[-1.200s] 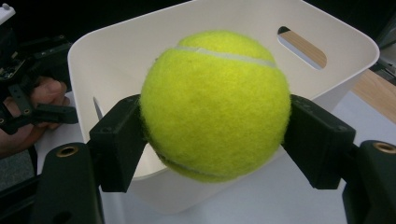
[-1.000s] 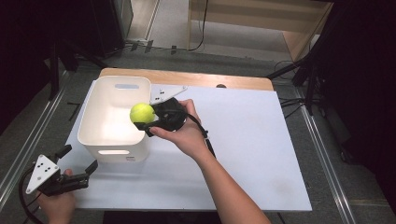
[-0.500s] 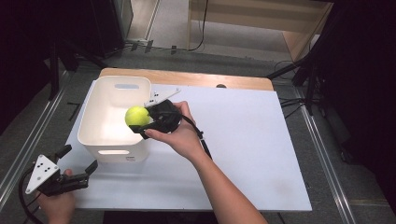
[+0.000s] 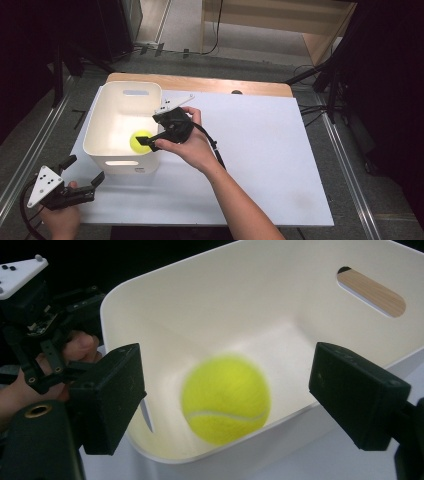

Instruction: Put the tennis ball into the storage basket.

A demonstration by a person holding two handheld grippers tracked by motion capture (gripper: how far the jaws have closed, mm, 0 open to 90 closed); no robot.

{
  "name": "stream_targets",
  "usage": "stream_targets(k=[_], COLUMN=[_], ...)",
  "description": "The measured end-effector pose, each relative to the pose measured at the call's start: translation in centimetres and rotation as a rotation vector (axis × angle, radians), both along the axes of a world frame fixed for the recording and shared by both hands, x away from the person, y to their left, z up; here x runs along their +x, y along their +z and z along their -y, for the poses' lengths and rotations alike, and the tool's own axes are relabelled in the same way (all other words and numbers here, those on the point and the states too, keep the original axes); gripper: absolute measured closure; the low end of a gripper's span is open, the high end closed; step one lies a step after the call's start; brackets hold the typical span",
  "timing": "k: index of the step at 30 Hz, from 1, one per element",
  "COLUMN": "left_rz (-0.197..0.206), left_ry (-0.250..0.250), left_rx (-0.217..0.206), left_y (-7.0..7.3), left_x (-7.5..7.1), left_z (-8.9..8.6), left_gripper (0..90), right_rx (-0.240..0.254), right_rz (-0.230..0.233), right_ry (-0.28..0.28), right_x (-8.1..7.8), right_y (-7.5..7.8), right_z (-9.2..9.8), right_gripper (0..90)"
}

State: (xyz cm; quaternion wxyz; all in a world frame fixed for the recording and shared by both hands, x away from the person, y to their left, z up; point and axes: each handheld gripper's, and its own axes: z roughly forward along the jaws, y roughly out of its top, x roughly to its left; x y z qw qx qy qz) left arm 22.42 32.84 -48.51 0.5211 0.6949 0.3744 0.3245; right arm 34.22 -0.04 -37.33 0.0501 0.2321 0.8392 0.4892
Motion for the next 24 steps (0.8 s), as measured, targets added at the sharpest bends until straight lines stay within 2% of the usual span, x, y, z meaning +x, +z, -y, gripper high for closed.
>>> stream_targets(k=[3, 11, 13, 24], left_rz=[0.0, -0.001, -0.001, -0.003], left_ry=[0.0, 0.0, -0.001, 0.002], left_rx=[-0.003, 0.001, 0.0, 0.003], left_y=[0.0, 0.0, 0.0, 0.0], left_x=[0.0, 0.0, 0.0, 0.0], left_z=[0.0, 0.0, 0.1, 0.1], left_gripper=[0.0, 0.0, 0.0, 0.0], right_rx=[0.005, 0.025, 0.027, 0.021], right_rz=[-0.003, 0.029, 0.03, 0.048], right_ry=[-0.006, -0.024, -0.026, -0.071], right_x=[-0.1, -0.6, -0.6, -1.3], right_y=[0.0, -0.1, -0.3, -1.1], right_z=[0.2, 1.6, 2.0, 4.6], right_gripper=[10.7, 6.5, 1.2, 0.0])
